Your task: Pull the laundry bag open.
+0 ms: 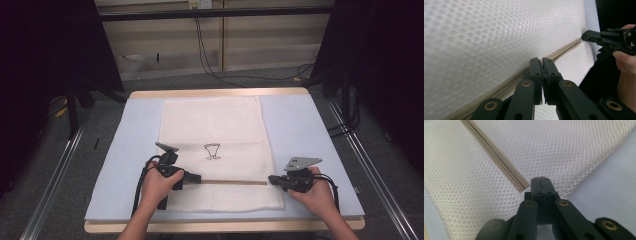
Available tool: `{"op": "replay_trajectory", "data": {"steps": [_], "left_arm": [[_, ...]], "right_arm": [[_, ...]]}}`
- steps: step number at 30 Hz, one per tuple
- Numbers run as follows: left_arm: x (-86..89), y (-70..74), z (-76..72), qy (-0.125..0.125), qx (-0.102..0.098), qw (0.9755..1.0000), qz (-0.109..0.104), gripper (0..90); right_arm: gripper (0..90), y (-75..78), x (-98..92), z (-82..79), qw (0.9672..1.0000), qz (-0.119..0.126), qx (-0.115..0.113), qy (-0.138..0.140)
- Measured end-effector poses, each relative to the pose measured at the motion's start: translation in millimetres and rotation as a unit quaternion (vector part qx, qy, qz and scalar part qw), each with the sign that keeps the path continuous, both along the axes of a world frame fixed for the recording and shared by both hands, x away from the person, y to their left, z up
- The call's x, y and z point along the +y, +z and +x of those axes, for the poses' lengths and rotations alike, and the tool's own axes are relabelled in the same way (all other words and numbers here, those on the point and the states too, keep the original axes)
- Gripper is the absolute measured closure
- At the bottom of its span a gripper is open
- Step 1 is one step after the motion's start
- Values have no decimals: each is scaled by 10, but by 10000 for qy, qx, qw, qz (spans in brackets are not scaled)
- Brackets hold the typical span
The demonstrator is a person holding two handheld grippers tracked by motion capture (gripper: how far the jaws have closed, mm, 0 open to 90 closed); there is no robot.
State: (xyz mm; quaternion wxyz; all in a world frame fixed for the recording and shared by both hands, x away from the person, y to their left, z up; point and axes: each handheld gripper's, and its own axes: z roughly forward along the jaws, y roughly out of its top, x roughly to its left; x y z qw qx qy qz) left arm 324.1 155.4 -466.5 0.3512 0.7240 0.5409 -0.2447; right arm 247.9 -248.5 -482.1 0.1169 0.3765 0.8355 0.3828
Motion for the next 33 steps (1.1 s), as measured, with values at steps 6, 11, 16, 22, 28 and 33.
{"op": "replay_trajectory", "data": {"steps": [6,11,16,22,28,33], "left_arm": [[118,10,-19,42,-1,10000,-33,873],[165,11,-19,104,6,9999,-57,873],[262,5,-19,170,18,9998,-50,873],[384,13,-23,231,45,9997,-63,873],[590,31,-30,347,-4,9994,-2,874],[752,24,-50,398,-65,9992,-78,873]], "right_arm": [[900,3,4,1,10000,-32,-10,7],[900,1,4,-1,10000,-21,-17,0],[900,0,0,0,10000,7,9,-9],[900,0,1,-3,10000,7,12,-22],[900,0,1,-1,10000,7,7,-13],[900,0,0,0,10000,8,5,-11]]}}
